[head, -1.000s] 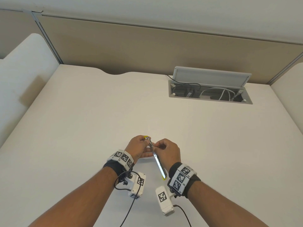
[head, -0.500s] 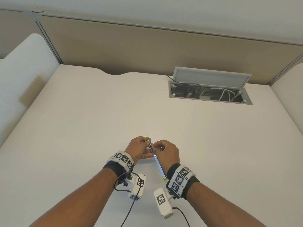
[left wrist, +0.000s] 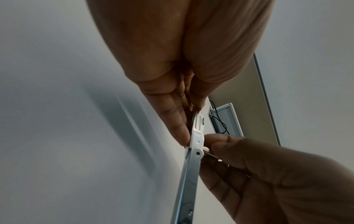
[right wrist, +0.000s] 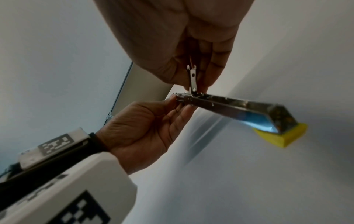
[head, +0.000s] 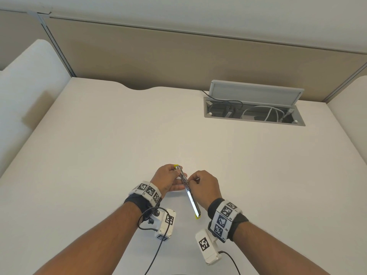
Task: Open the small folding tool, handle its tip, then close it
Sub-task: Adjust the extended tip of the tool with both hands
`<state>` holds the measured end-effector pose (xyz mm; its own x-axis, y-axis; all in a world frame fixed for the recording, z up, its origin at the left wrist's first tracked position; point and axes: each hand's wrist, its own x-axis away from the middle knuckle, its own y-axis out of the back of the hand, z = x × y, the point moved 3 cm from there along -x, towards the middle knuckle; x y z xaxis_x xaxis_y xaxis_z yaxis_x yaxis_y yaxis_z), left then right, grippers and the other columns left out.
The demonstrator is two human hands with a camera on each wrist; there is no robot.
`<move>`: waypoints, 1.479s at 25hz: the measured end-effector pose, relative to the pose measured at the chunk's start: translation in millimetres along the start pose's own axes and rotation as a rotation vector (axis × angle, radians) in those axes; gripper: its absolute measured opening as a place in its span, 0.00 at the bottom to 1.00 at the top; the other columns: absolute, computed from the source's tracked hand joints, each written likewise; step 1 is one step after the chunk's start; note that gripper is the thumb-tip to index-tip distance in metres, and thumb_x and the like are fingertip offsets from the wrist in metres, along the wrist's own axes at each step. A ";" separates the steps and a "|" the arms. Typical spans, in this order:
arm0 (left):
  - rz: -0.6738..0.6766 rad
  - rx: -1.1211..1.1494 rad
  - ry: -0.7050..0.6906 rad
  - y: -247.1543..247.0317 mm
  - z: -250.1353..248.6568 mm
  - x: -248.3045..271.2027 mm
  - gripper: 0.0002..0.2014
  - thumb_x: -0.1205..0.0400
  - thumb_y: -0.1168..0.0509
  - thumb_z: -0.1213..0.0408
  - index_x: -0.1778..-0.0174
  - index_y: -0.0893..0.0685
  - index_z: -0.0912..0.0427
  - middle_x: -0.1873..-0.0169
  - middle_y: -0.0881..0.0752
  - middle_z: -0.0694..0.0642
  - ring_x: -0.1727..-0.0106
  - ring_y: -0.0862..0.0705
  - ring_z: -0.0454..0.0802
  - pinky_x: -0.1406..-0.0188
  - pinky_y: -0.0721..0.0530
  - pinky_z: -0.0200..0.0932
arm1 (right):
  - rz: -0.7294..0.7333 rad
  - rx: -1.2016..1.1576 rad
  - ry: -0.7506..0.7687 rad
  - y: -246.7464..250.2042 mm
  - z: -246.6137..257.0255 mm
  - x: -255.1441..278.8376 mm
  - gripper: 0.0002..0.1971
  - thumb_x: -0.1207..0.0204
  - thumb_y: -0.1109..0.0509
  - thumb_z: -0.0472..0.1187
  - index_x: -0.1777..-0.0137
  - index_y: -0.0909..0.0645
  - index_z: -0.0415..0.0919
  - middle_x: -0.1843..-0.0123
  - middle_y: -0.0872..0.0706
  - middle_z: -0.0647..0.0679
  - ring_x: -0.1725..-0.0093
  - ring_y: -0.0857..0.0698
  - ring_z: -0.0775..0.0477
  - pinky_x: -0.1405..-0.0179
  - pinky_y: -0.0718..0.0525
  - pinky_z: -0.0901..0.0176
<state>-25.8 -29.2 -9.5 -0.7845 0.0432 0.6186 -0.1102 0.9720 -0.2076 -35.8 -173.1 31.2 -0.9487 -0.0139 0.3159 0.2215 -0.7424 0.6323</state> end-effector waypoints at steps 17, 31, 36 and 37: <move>0.018 -0.056 -0.009 -4.7 6.7 2.3 0.14 0.15 0.36 0.63 0.36 0.20 0.66 0.51 0.13 0.65 0.60 0.09 0.58 0.47 0.09 0.61 | 0.104 -0.113 0.002 -0.8 6.7 -4.4 0.12 0.27 0.36 0.27 0.54 0.13 0.40 0.61 0.20 0.56 0.61 0.18 0.52 0.66 0.20 0.66; -0.028 -0.067 -0.004 2.3 -4.2 1.9 0.13 0.13 0.39 0.66 0.36 0.18 0.67 0.56 0.11 0.61 0.64 0.10 0.53 0.59 0.07 0.50 | 0.137 -0.112 0.148 3.5 -18.8 -4.7 0.06 0.25 0.28 0.33 0.53 0.15 0.44 0.56 0.09 0.48 0.55 0.12 0.48 0.60 0.19 0.74; -0.021 -0.105 -0.012 2.6 -7.5 3.1 0.13 0.13 0.40 0.66 0.36 0.17 0.67 0.57 0.11 0.59 0.63 0.11 0.52 0.63 0.08 0.46 | 0.123 -0.090 0.264 6.4 -17.6 -3.9 0.04 0.25 0.26 0.36 0.56 0.15 0.46 0.61 0.10 0.53 0.58 0.13 0.50 0.53 0.14 0.58; -0.017 -0.112 -0.013 2.5 -7.9 3.1 0.13 0.13 0.40 0.66 0.36 0.17 0.66 0.57 0.11 0.59 0.64 0.11 0.52 0.64 0.08 0.45 | 0.120 -0.087 0.279 6.5 -16.8 -3.5 0.04 0.25 0.26 0.36 0.56 0.14 0.47 0.61 0.10 0.53 0.58 0.13 0.50 0.53 0.14 0.57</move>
<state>-23.6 -24.9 -2.1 -0.7912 0.0239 0.6111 -0.0557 0.9923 -0.1109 -34.9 -189.1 22.4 -0.9449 -0.2796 0.1705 0.3270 -0.7784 0.5358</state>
